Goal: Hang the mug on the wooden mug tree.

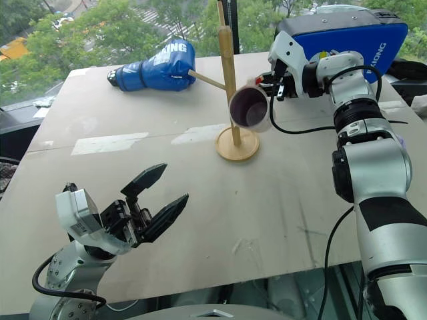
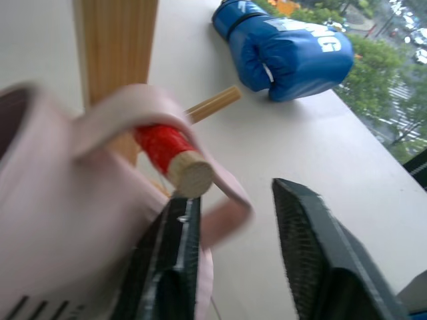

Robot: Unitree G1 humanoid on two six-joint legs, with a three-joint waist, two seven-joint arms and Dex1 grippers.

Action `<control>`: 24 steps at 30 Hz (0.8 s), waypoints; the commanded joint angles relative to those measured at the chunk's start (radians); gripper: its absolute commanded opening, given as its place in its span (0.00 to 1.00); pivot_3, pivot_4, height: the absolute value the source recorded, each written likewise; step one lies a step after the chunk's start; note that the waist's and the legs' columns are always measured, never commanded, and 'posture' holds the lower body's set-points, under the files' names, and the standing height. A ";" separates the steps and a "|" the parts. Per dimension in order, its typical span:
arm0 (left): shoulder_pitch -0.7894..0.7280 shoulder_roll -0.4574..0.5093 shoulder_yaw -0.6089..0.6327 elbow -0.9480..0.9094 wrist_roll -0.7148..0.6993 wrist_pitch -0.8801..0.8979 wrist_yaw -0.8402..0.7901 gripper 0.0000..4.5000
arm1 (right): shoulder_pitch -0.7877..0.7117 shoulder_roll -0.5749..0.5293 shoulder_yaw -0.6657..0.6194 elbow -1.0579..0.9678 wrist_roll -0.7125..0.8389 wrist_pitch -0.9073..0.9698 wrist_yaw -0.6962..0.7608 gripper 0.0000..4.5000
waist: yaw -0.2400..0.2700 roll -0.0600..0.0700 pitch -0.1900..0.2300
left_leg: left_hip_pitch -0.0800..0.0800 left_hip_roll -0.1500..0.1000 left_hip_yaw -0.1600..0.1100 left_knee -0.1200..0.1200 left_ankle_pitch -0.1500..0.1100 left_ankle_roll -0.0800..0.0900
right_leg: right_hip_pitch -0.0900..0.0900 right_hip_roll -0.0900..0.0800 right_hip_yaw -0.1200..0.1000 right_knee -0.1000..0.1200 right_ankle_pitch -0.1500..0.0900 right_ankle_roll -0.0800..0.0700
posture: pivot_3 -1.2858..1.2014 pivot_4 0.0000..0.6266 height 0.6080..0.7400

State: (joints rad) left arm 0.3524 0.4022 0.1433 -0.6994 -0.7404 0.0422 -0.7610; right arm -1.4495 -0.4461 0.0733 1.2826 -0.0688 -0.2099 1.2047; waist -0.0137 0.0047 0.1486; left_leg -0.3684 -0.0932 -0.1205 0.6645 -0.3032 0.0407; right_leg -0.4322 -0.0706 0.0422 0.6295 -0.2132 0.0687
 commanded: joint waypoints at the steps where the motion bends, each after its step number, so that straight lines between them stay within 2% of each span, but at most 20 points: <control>1: -0.022 0.006 0.015 -0.075 -0.031 0.003 0.036 1.00 | 0.018 -0.081 -0.057 -0.056 0.044 -0.036 0.034 0.49 | 0.004 0.000 0.000 | -0.001 0.000 -0.001 0.000 0.000 0.000 | 0.000 0.000 -0.001 -0.001 0.000 0.000 | 0.52 0.24 1.00; 7: -0.108 0.030 0.028 -0.079 -0.064 0.046 0.088 1.00 | 0.137 -0.205 -0.109 -0.178 0.097 -0.006 0.089 0.49 | -0.001 0.000 0.000 | -0.002 0.000 -0.001 0.001 0.000 0.000 | 0.000 0.000 -0.001 -0.001 0.000 0.000 | 0.52 0.24 1.00; 10: -0.165 0.057 0.071 0.015 -0.092 0.050 0.052 1.00 | 0.261 -0.264 -0.144 -0.301 0.140 0.047 0.092 0.49 | 0.000 0.000 0.000 | -0.001 0.000 0.000 0.001 0.000 0.000 | 0.000 0.000 -0.001 0.000 0.000 0.000 | 0.52 0.24 1.00; 13: -0.147 0.068 0.106 0.078 -0.101 0.035 -0.014 1.00 | 0.419 -0.301 -0.180 -0.488 0.194 0.126 0.074 0.49 | -0.004 0.000 0.000 | -0.001 0.000 0.001 0.001 0.000 0.000 | 0.000 0.000 0.000 0.001 0.000 0.000 | 0.52 0.24 1.00; 15: -0.149 0.079 0.128 0.151 -0.092 0.030 -0.056 1.00 | 0.592 -0.321 -0.223 -0.701 0.252 0.230 0.042 0.49 | -0.003 0.000 0.000 | -0.001 0.000 0.002 0.001 0.000 0.000 | -0.001 0.000 0.002 0.001 0.000 0.000 | 0.52 0.24 1.00; 17: -0.138 0.088 0.143 0.231 -0.051 0.039 -0.051 1.00 | 0.836 -0.330 -0.298 -0.968 0.312 0.336 -0.010 0.49 | 0.000 0.001 0.000 | -0.001 0.000 0.002 0.002 0.000 0.000 | -0.001 0.000 0.002 0.001 0.000 0.000 | 0.52 0.24 1.00; 19: -0.108 0.098 0.152 0.277 -0.027 0.031 -0.085 1.00 | 1.021 -0.330 -0.366 -1.166 0.357 0.432 -0.059 0.49 | 0.022 0.001 -0.001 | -0.001 0.001 -0.002 0.002 0.000 0.000 | 0.000 0.000 -0.001 0.001 0.000 0.000 | 0.52 0.24 1.00; 24: 0.051 0.088 0.175 0.269 0.061 -0.016 -0.106 1.00 | 1.463 -0.271 -0.518 -1.576 0.443 0.606 -0.212 0.49 | 0.029 0.002 -0.001 | -0.002 0.000 0.000 0.003 -0.001 0.000 | 0.000 0.000 0.001 0.000 0.000 0.000 | 0.52 0.24 1.00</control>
State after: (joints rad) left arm 0.3842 0.4869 0.2971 -0.3918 -0.7024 0.0612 -0.8521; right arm -0.0155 -0.7245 -0.3782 -0.1688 0.3315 0.3617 1.0392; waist 0.0149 0.0063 0.1479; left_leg -0.3698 -0.0931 -0.1201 0.6674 -0.3039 0.0408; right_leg -0.4312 -0.0707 0.0435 0.6289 -0.2131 0.0692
